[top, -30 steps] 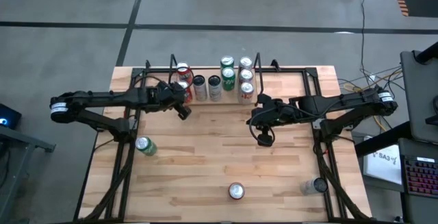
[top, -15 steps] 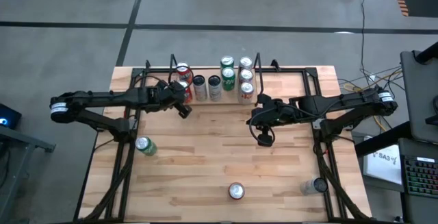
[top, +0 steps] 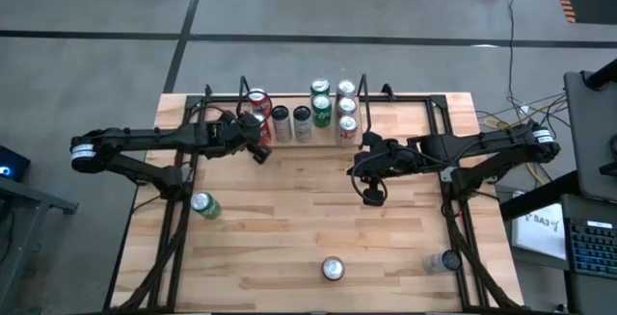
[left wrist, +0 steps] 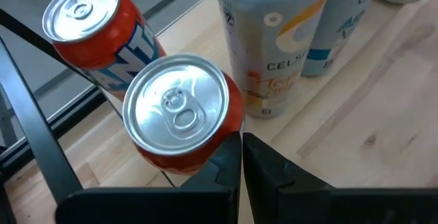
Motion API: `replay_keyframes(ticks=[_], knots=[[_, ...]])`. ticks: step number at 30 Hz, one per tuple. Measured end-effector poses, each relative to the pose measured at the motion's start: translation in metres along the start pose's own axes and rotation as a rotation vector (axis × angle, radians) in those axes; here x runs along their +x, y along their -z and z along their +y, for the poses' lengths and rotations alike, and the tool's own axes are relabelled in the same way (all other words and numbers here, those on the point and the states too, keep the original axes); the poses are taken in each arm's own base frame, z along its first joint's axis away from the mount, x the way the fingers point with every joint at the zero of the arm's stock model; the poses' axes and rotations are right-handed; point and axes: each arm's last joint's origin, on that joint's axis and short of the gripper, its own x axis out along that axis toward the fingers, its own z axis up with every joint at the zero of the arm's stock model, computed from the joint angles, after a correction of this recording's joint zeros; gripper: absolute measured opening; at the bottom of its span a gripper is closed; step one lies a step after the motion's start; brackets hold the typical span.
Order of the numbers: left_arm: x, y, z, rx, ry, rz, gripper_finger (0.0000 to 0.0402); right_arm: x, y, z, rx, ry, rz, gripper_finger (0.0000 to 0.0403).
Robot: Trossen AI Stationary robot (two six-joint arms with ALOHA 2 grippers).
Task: Sort soda cans
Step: Put the left red soda can on the shelf and align it with the other red soda can
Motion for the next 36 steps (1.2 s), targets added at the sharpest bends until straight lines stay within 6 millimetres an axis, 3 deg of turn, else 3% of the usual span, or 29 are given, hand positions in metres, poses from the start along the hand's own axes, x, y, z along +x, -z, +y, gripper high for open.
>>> replay_keyframes(ticks=[8,13,18,36], knots=[[-0.001,-0.001,-0.001,0.028,0.013,-0.009,0.0000,0.000,0.000,0.000,0.000,0.000,0.000,0.0009],[-0.002,0.003,-0.004,0.206,0.134,0.057,0.0000,0.000,0.000,0.000,0.000,0.000,0.000,0.0009],[0.002,0.009,-0.002,0.327,0.076,0.063,0.0000,0.000,0.000,0.000,-0.001,0.000,0.000,0.0009],[0.003,0.005,0.001,0.291,-0.068,-0.012,0.0000,0.000,0.000,0.000,-0.008,0.000,0.000,0.0009]])
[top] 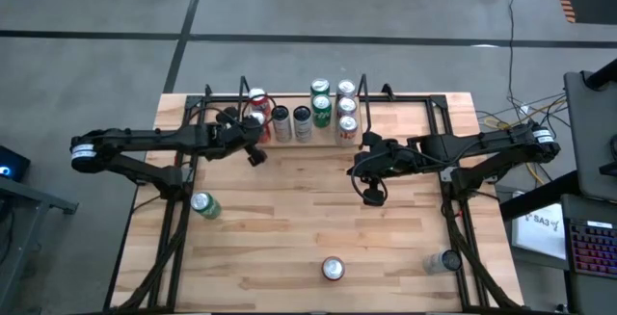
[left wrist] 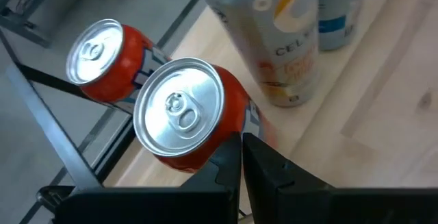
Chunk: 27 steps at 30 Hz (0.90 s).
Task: Sort soda cans
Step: Put the left red soda can on the shelf and align it with the other red soda can
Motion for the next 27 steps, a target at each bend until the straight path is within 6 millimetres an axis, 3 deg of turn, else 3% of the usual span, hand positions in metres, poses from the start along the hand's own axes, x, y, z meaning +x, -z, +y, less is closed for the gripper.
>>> replay_keyframes(ticks=[15,21,27], knots=[[-0.0001,-0.0010,-0.0002,-0.018,0.000,-0.013,0.0000,0.0000,0.0000,0.0000,0.001,0.000,0.000,0.0009],[-0.0044,0.0035,-0.0072,0.251,0.203,0.009,0.0000,0.0000,0.0009,0.0000,-0.001,0.000,0.009,0.0009],[-0.0036,0.0001,-0.0061,0.310,0.176,-0.028,0.0000,0.0000,-0.0001,0.0000,-0.059,0.000,-0.001,0.0009]])
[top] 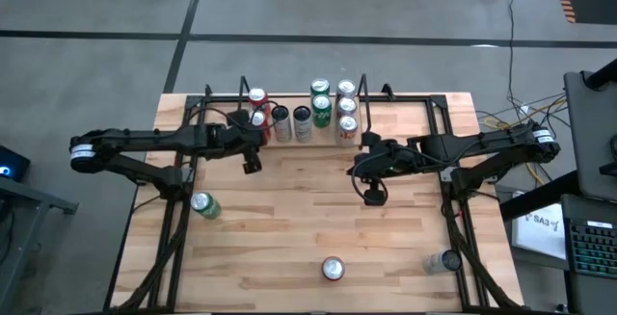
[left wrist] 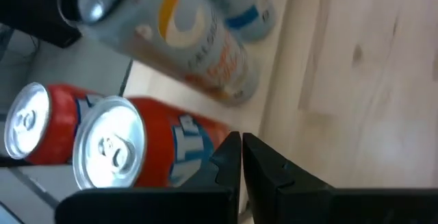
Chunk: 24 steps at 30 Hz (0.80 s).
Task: Sort soda cans
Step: Put the left red soda can on the shelf and align it with the other red soda can
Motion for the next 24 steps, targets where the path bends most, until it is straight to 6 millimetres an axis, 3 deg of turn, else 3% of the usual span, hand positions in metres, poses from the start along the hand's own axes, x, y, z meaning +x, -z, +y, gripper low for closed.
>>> replay_keyframes(ticks=[7,15,24], knots=[[-0.008,0.002,-0.004,-0.070,0.041,-0.142,0.0000,-0.001,-0.009,0.000,-0.039,0.007,-0.094,0.0009],[-0.019,0.033,-0.012,-0.205,0.042,-0.373,0.0000,-0.003,-0.026,-0.005,-0.105,0.042,-0.271,0.0009],[-0.008,0.055,-0.017,-0.369,-0.069,-0.319,0.0000,-0.004,-0.034,-0.035,-0.106,0.158,-0.365,0.0009]])
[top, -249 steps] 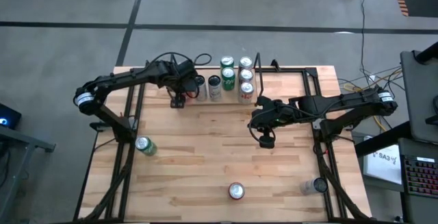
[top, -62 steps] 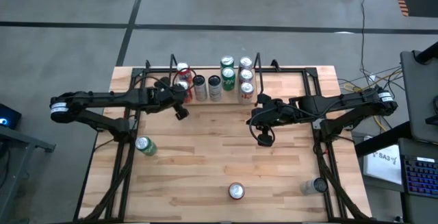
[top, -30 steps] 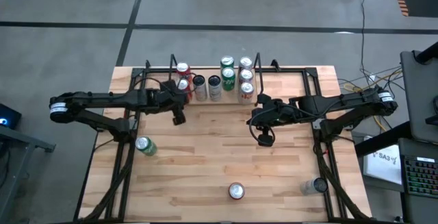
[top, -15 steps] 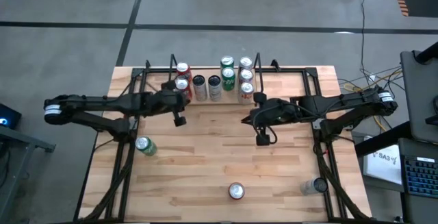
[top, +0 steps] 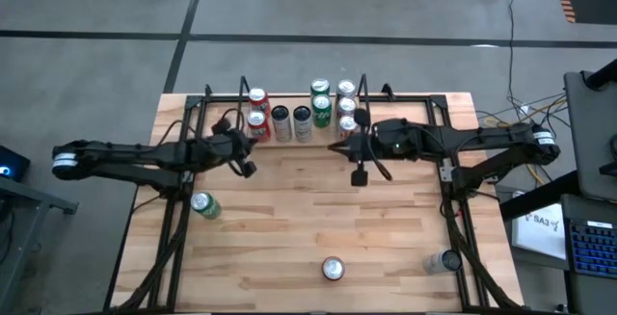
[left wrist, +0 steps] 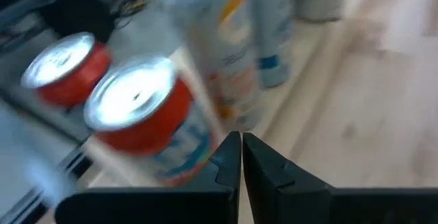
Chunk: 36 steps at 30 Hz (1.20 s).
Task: Sort soda cans
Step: Put the left red soda can on the shelf and align it with the other red soda can
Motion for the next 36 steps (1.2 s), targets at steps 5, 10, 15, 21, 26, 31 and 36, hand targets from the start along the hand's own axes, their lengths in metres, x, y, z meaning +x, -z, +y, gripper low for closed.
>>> replay_keyframes(ticks=[5,10,15,21,26,31,36], knots=[[0.005,0.003,-0.003,-0.042,-0.017,-0.003,0.0000,0.003,0.005,-0.016,0.023,0.053,0.019,0.0009],[0.012,0.002,-0.005,-0.058,-0.073,-0.022,0.0000,0.006,0.010,-0.024,0.024,0.075,0.042,0.0009],[0.018,0.002,-0.008,-0.043,-0.126,-0.009,0.0000,0.012,0.013,-0.025,0.026,0.079,0.062,0.0009],[0.021,0.001,-0.009,-0.035,-0.152,0.000,0.0000,0.021,0.020,-0.024,0.022,0.068,0.100,0.0009],[0.022,0.000,-0.009,-0.041,-0.156,-0.008,0.0000,0.027,0.022,-0.022,0.020,0.064,0.114,0.0009],[0.024,-0.001,-0.009,-0.049,-0.205,-0.024,0.0000,0.030,0.024,-0.021,0.019,0.061,0.125,0.0009],[0.026,0.000,-0.010,-0.045,-0.229,-0.020,0.0000,0.031,0.025,-0.021,0.019,0.060,0.130,0.0009]])
